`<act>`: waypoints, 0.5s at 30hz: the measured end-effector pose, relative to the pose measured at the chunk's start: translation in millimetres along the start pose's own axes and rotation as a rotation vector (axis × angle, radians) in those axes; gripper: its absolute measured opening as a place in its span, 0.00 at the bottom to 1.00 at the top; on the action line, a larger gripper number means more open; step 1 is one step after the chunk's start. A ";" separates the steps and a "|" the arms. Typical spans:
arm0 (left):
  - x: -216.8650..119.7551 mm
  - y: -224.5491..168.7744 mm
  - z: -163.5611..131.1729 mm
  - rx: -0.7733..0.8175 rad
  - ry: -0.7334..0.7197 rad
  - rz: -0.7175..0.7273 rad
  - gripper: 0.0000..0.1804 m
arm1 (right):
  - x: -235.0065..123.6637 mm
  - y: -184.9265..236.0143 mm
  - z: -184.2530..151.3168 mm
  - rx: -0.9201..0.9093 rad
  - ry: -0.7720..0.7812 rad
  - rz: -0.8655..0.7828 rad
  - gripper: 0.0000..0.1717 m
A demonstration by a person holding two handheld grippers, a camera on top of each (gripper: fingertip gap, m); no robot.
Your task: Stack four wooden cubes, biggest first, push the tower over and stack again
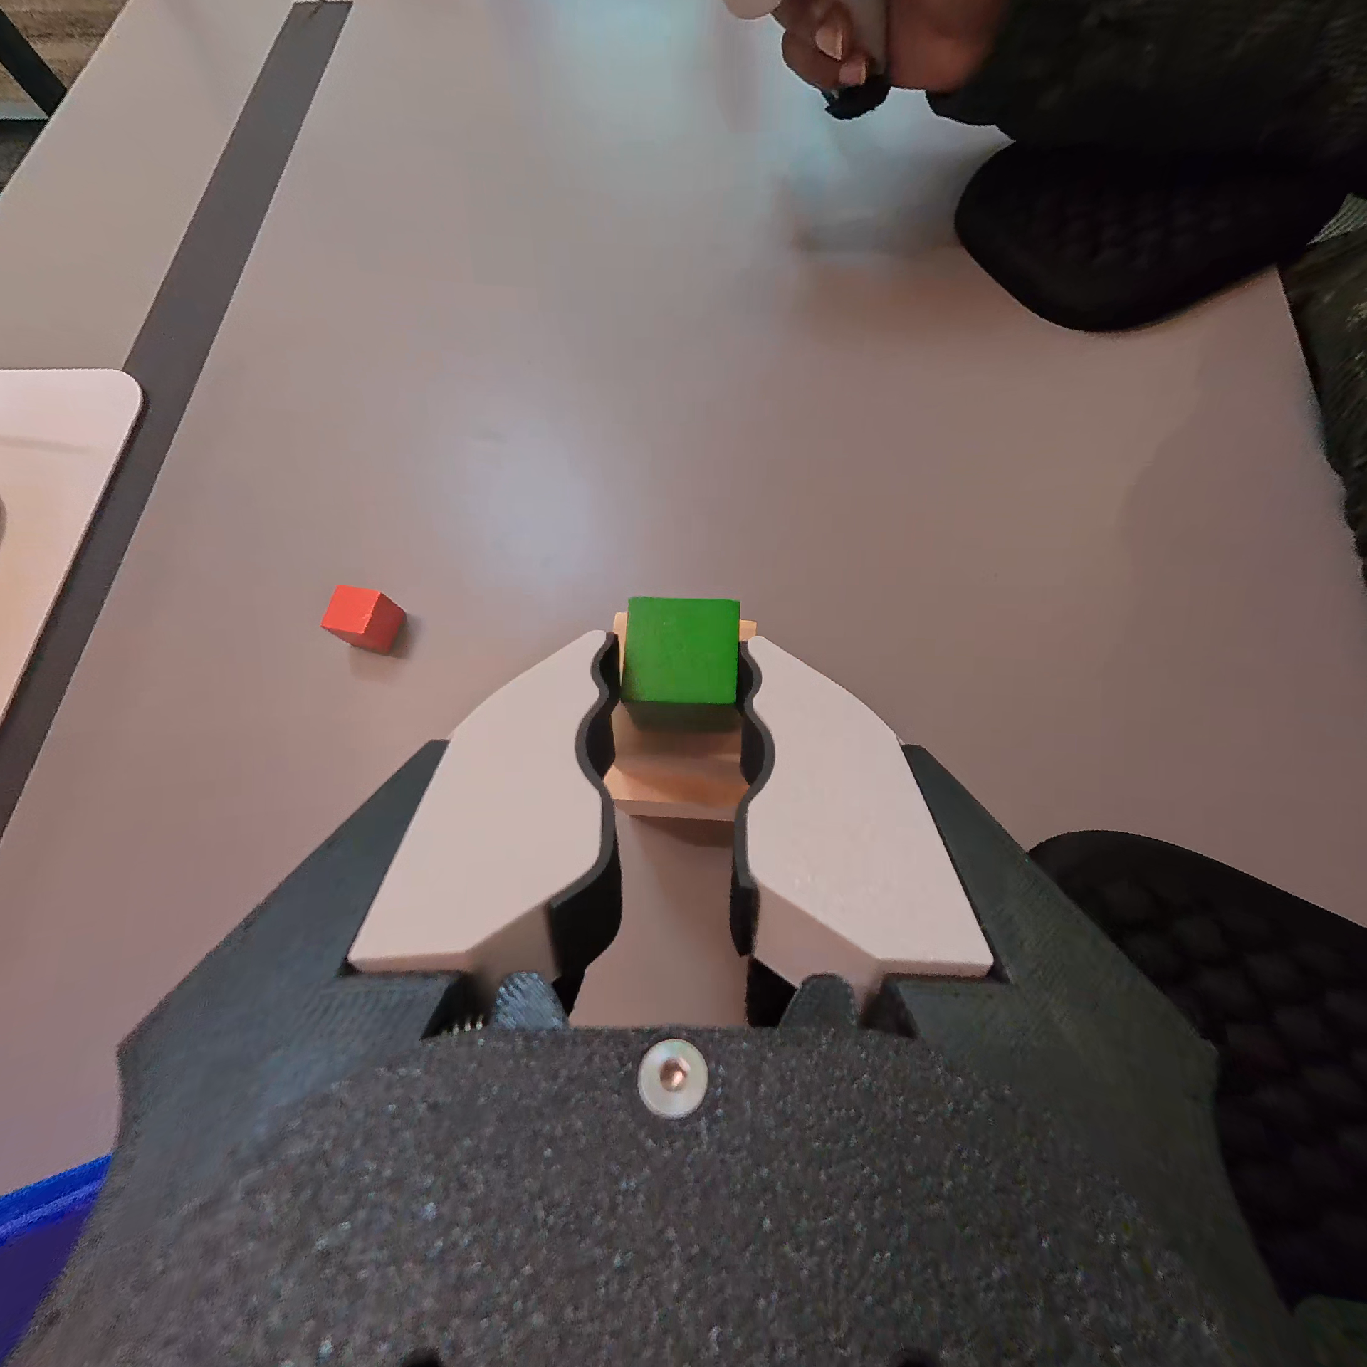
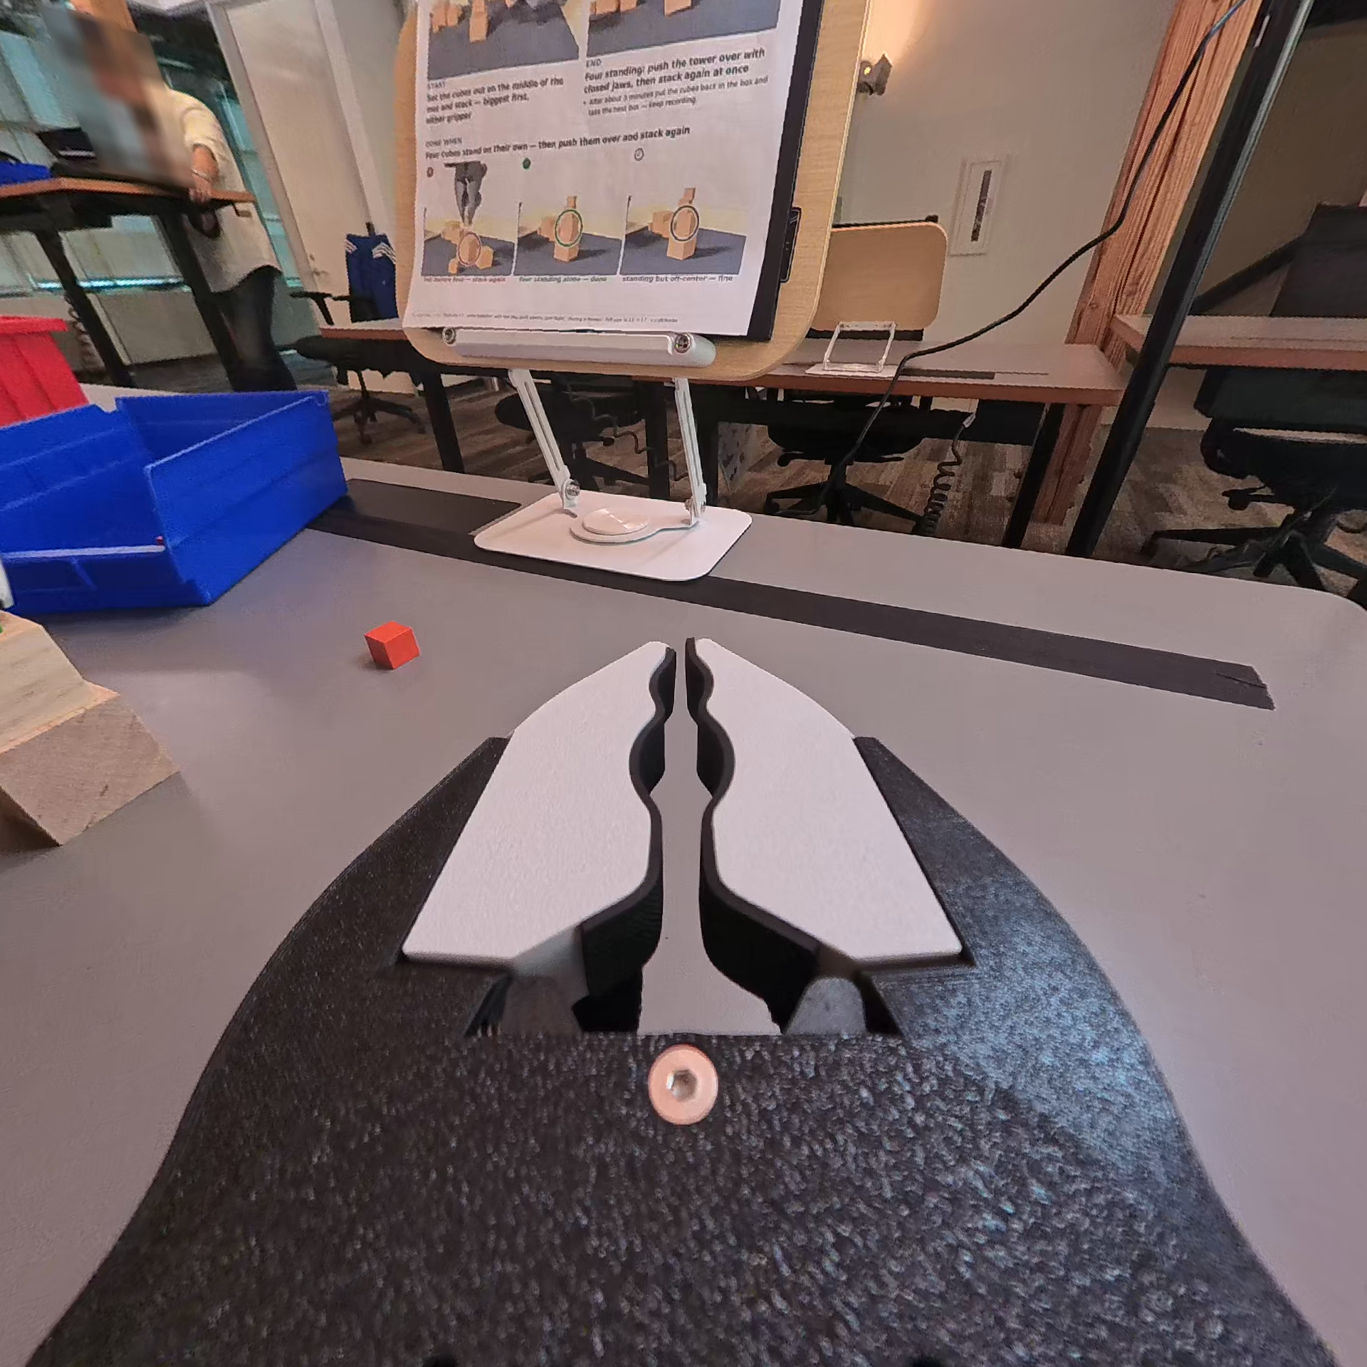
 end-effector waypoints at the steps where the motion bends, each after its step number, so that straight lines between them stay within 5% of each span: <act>1: 0.0 0.2 0.0 0.001 -0.005 -0.005 0.17 | 0.0 0.0 0.0 0.000 0.000 0.000 0.01; 15: -11.2 -1.6 -2.5 -0.005 -0.031 0.055 0.17 | 0.4 0.2 -0.8 0.000 0.005 0.005 0.02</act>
Point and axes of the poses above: each gripper's, where its closed fingertips meet, x out along the fingers, z out of its top, y = z × x across the jaws, the point moved 8 cm from there along -x, back along the fingers, and after that the axes turned 15 degrees about x, right-handed, at the moved point
